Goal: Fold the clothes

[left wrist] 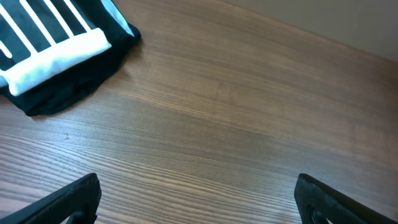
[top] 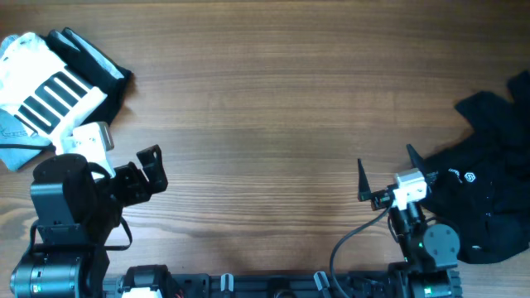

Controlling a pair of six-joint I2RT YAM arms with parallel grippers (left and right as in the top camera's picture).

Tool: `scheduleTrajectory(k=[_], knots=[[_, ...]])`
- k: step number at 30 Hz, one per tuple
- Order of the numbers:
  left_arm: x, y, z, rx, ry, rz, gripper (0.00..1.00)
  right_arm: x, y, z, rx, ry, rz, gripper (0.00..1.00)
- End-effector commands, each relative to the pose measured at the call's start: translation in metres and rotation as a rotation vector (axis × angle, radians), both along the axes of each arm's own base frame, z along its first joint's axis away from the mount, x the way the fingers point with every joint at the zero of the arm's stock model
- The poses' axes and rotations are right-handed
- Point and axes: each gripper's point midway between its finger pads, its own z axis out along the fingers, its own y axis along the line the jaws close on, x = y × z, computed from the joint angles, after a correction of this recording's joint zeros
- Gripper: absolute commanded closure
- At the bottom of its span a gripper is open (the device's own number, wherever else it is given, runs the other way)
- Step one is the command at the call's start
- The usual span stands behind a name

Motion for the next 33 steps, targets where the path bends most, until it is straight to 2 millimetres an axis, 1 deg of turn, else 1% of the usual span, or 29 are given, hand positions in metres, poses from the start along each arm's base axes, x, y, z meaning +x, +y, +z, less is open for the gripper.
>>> scheduleTrajectory(k=[1, 4, 6, 25, 28, 30, 31, 33], knots=[[0.0, 0.001, 0.0, -0.001, -0.003, 0.011, 0.0, 0.0, 0.001, -0.003, -0.008, -0.008, 0.004, 0.0], [0.0, 0.001, 0.0, -0.001, -0.003, 0.011, 0.0, 0.0, -0.001, -0.004, 0.067, 0.015, -0.007, 0.0], [0.0, 0.001, 0.0, -0.001, -0.003, 0.011, 0.0, 0.002, -0.009, -0.005, 0.137, 0.033, -0.05, 0.0], [0.0, 0.001, 0.0, -0.001, -0.003, 0.011, 0.0, 0.002, -0.009, -0.005, 0.136, 0.034, -0.05, 0.0], [-0.009, 0.001, 0.008, 0.006, -0.045, 0.01, 0.0, 0.002, -0.009, -0.005, 0.136, 0.034, -0.05, 0.0], [-0.027, 0.005, -0.001, 0.009, -0.007, 0.031, 0.0, 0.002, -0.009, -0.005, 0.136, 0.034, -0.05, 0.0], [-0.031, 0.006, -0.005, 0.009, -0.009, 0.041, 0.0, 0.002, -0.009, -0.005, 0.136, 0.034, -0.05, 0.0], [-0.033, 0.007, -0.025, 0.011, -0.063, 0.047, 0.0, 0.002, -0.009, -0.005, 0.136, 0.034, -0.05, 0.0]])
